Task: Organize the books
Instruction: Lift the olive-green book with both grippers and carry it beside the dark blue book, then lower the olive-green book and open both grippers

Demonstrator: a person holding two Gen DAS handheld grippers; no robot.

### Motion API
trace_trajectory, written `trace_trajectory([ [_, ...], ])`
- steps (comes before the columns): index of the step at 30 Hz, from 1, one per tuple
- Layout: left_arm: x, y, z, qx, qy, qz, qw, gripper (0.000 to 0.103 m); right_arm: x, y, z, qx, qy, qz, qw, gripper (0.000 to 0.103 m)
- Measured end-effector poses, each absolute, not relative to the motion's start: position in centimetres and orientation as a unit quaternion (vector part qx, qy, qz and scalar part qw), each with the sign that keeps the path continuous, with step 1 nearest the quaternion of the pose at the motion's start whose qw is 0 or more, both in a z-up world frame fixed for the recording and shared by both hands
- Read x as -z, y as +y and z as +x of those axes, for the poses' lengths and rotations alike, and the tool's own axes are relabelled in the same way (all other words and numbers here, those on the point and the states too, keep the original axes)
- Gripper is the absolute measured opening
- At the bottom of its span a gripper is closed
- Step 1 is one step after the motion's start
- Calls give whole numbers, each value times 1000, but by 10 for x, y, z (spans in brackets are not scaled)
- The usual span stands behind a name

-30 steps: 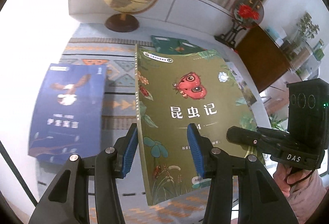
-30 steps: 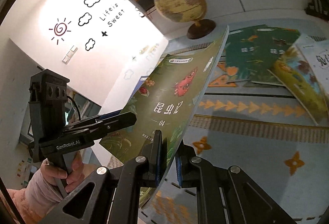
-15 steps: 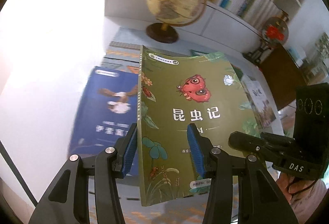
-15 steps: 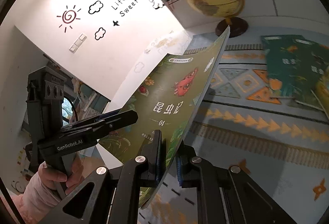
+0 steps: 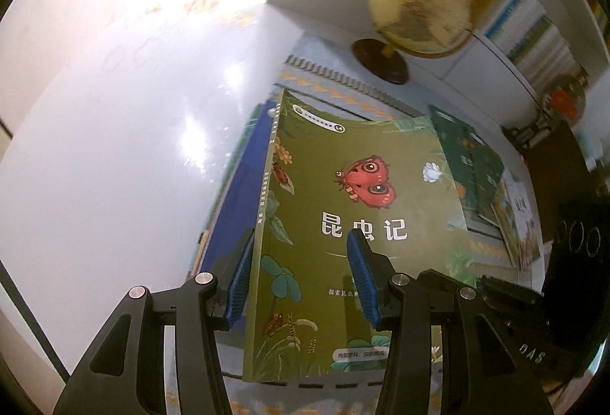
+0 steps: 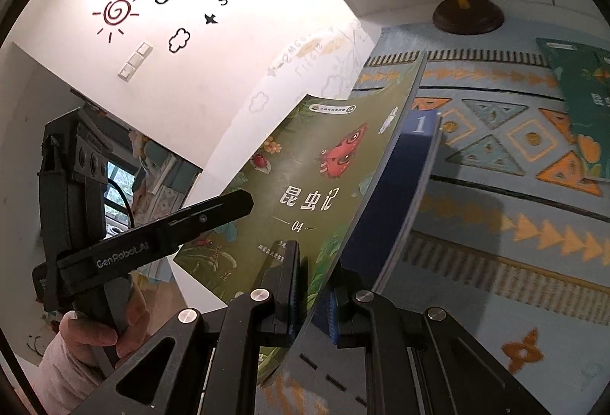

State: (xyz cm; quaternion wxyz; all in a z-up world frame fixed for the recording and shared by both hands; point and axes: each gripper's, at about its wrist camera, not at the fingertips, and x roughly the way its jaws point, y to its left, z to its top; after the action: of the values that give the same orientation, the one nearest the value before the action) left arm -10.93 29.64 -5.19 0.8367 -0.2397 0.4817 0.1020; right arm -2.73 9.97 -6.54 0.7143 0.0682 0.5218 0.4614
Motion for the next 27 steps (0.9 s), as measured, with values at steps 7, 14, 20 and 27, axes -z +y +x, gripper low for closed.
trace_trajectory([
  [7, 76, 310, -106, -117, 496, -264, 819, 44, 89, 111, -32, -426, 540, 88, 720, 12],
  [14, 88, 313, -100, -124, 515, -257, 808, 44, 104, 112, -30, -408, 556, 105, 716, 12],
  [20, 89, 318, -100, -131, 516, -259, 806, 46, 110, 114, -28, -399, 570, 110, 710, 14],
  [27, 86, 314, -95, -159, 526, -234, 802, 51, 116, 115, -26, -391, 591, 123, 695, 21],
])
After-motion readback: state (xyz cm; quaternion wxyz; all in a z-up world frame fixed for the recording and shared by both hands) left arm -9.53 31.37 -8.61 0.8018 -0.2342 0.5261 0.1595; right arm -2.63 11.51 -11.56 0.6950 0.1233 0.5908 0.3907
